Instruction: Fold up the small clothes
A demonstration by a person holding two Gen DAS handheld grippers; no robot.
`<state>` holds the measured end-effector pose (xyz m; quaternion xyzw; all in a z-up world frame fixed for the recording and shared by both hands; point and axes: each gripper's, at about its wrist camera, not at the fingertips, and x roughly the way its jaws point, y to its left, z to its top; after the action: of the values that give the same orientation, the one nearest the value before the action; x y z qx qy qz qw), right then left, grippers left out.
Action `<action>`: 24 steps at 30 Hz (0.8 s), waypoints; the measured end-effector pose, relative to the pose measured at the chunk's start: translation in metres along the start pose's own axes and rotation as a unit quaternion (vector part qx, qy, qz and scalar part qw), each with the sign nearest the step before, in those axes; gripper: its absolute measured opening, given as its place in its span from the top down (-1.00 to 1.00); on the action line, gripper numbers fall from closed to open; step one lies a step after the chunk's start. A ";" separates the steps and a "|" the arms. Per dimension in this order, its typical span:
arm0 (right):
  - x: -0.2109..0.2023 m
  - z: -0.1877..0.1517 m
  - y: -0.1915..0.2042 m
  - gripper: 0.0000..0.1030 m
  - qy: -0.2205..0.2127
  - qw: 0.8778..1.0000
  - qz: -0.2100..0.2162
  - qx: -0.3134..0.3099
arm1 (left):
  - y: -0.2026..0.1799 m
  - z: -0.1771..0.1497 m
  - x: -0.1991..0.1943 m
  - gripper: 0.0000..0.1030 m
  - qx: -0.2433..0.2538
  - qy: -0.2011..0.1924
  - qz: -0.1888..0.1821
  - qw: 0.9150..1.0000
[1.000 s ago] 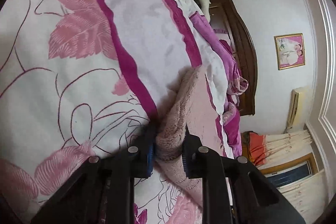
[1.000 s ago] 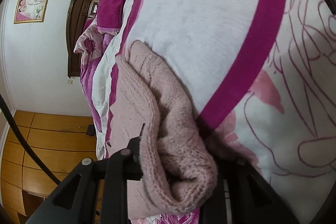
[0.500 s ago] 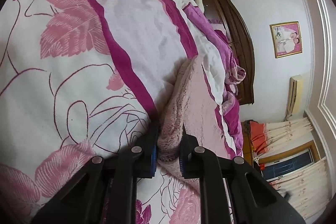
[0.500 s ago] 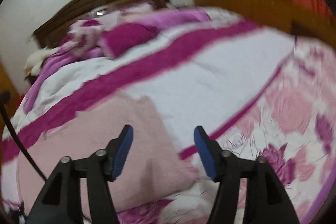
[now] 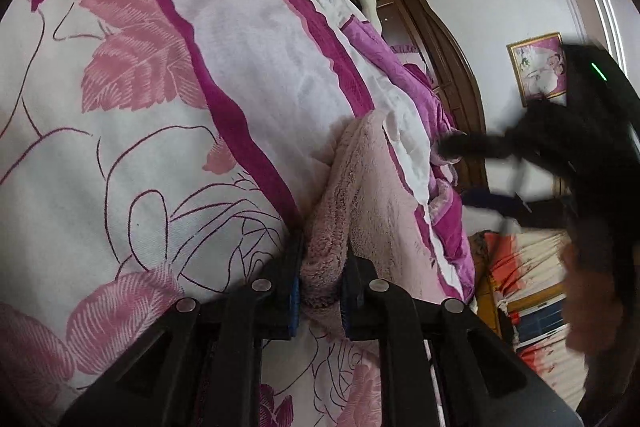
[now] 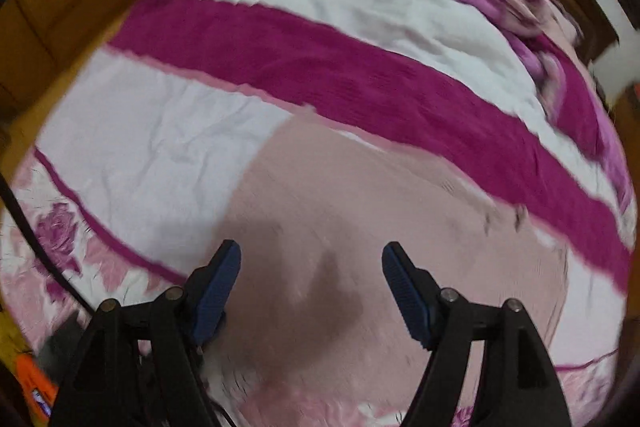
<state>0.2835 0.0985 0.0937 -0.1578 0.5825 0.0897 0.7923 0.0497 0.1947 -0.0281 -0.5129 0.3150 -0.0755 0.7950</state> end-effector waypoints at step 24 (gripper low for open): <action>0.116 0.047 0.054 0.61 0.077 0.970 -0.232 0.006 | 0.002 0.003 0.004 1.00 -0.017 0.018 -0.006 1.000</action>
<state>0.3432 0.1604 -0.0118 -0.2899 0.5896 -0.1123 0.7455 0.0542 0.1965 -0.0306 -0.5267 0.3277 -0.0844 0.7798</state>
